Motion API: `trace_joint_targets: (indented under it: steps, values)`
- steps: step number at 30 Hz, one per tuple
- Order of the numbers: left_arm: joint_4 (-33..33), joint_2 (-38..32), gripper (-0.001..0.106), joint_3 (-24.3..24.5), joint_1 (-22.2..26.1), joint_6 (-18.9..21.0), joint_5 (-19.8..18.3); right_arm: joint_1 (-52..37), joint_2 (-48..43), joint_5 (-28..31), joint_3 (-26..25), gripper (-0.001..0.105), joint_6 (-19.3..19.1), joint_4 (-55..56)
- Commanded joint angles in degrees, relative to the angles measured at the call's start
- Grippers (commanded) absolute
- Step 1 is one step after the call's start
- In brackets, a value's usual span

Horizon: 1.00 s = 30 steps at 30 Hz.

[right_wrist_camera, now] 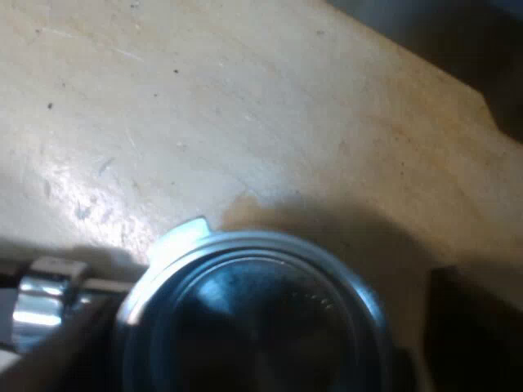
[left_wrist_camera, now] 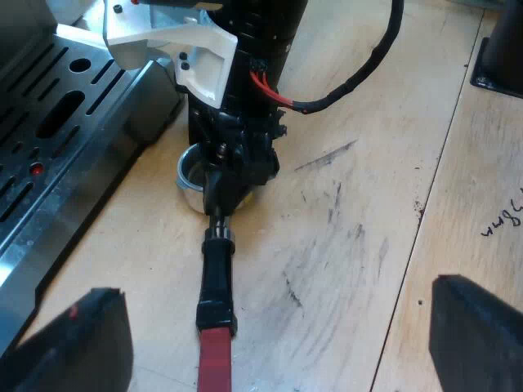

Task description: Put the handle in the coffee machine

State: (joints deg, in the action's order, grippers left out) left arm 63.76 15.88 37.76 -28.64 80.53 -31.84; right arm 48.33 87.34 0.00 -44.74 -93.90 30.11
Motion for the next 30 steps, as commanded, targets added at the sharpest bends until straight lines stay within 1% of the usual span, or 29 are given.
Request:
trace_joint_targets:
  steps: [1,2,3,4,5,6,10,11,12,16,18,21,26,27,30]
  values:
    - [-0.6,-0.3,0.075,0.1,0.0,0.5,-0.1,-0.2,0.1,0.0,-0.6,0.030,1.4,-0.3]
    - [-0.6,-0.3,0.075,0.1,0.0,0.5,-0.1,-0.2,0.1,-0.3,-0.6,0.022,2.3,-0.3]
    - [-0.6,-0.3,0.075,0.1,0.0,0.5,-0.1,-0.2,0.1,-0.3,-0.6,0.009,3.4,-0.3]
    - [-0.8,-0.3,0.075,0.1,0.0,0.5,-0.1,-0.2,0.1,-0.3,-0.6,-0.001,4.6,-0.3]
    - [-0.8,-0.3,0.075,0.1,0.0,0.5,-0.1,-0.2,0.1,-0.3,-0.6,0.000,4.9,-0.3]
    - [-0.9,-0.3,0.075,0.1,0.0,0.5,-0.1,-0.2,0.1,-0.3,-0.6,0.000,6.8,0.2]
    - [-1.1,-0.3,0.075,0.1,0.0,0.5,-0.1,-0.2,0.1,-2.4,-0.9,0.000,8.2,2.0]
    - [-1.1,-0.3,0.075,0.1,0.0,0.5,-0.1,-0.2,0.1,-4.1,-1.3,0.000,9.2,3.7]
    - [-1.1,-0.3,0.075,0.0,0.0,0.5,-0.1,-0.2,0.1,-5.1,-1.9,0.000,9.4,5.7]
    - [-1.1,-0.2,0.075,-1.0,0.0,0.3,-1.0,0.0,0.1,-5.1,-3.4,0.000,10.8,10.3]
    - [-1.1,-0.2,0.075,-2.5,0.0,-1.1,-3.0,0.0,0.1,-5.1,-4.5,0.000,12.1,13.4]
    - [-1.1,0.0,0.075,-3.9,0.0,-3.2,-4.0,0.0,0.1,-5.1,-6.1,0.000,12.3,17.0]
    - [-1.1,2.1,0.075,-5.0,0.0,-7.9,-4.0,0.0,0.1,-5.0,-7.0,0.000,12.3,18.7]
    - [-1.1,3.7,0.075,-5.0,0.0,-9.2,-4.0,0.0,0.1,-5.0,-11.2,0.000,12.3,24.0]
    - [-1.1,6.6,0.075,-5.0,0.0,-10.1,-4.0,0.0,0.0,-5.0,-13.3,0.000,12.3,25.7]
